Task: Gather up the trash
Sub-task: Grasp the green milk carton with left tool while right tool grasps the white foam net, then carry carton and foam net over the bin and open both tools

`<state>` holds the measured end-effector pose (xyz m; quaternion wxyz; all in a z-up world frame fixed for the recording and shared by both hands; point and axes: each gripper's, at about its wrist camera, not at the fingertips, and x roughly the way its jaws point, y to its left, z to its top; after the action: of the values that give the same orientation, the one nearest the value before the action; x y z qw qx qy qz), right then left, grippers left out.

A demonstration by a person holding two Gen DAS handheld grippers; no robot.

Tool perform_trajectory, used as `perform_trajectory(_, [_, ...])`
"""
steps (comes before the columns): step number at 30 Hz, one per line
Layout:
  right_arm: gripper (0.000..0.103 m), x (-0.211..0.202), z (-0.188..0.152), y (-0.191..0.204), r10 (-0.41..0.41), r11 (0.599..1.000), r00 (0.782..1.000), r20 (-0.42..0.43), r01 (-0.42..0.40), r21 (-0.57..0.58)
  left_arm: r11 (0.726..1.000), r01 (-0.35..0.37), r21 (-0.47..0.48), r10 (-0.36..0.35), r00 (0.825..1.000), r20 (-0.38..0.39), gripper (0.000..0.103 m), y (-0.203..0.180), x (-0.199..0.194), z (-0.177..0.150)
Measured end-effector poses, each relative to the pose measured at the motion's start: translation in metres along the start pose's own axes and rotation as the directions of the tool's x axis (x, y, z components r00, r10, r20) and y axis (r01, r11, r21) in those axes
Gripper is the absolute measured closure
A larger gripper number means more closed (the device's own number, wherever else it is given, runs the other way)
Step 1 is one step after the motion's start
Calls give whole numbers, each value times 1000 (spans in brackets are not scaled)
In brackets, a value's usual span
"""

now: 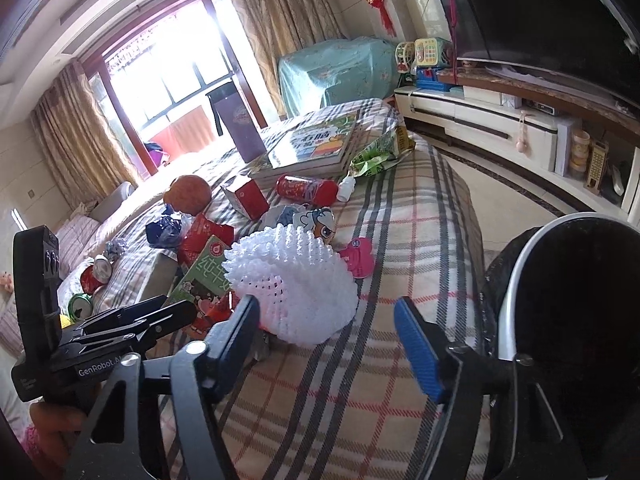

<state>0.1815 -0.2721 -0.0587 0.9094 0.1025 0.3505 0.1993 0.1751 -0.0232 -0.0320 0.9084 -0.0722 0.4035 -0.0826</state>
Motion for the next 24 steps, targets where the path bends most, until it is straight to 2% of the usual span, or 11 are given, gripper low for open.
perform_trajectory(1, [51, 4, 0, -1, 3, 1000, 1000, -11, -3, 3, 1000, 8, 0, -8, 1000, 1, 45, 0, 2, 0])
perform_trajectory(3, [80, 7, 0, -1, 0, 1000, 1000, -25, 0, 3, 1000, 22, 9, -22, 1000, -4, 62, -2, 3, 1])
perform_trajectory(4, [83, 6, 0, 0, -6, 1000, 1000, -25, 6, -2, 999, 36, 17, -36, 999, -5, 66, -3, 3, 1])
perform_trajectory(6, [87, 2, -3, 3, -15, 1000, 1000, -14, 15, -17, 999, 28, 44, -28, 1000, 12, 67, -9, 0, -1])
perform_trajectory(10, [88, -10, -8, 4, -26, 999, 1000, 0, 26, -31, 997, 32, 72, -35, 998, 42, 68, -15, -10, -3])
perform_trajectory(19, [88, -42, -12, -9, -56, 998, 997, 46, 56, 5, 994, 46, 100, -56, 993, 100, 68, -30, -37, -5])
perform_trajectory(24, [88, -57, -17, -16, -80, 997, 995, 64, 79, 23, 989, 77, 128, -91, 990, 109, 68, -47, -46, -9])
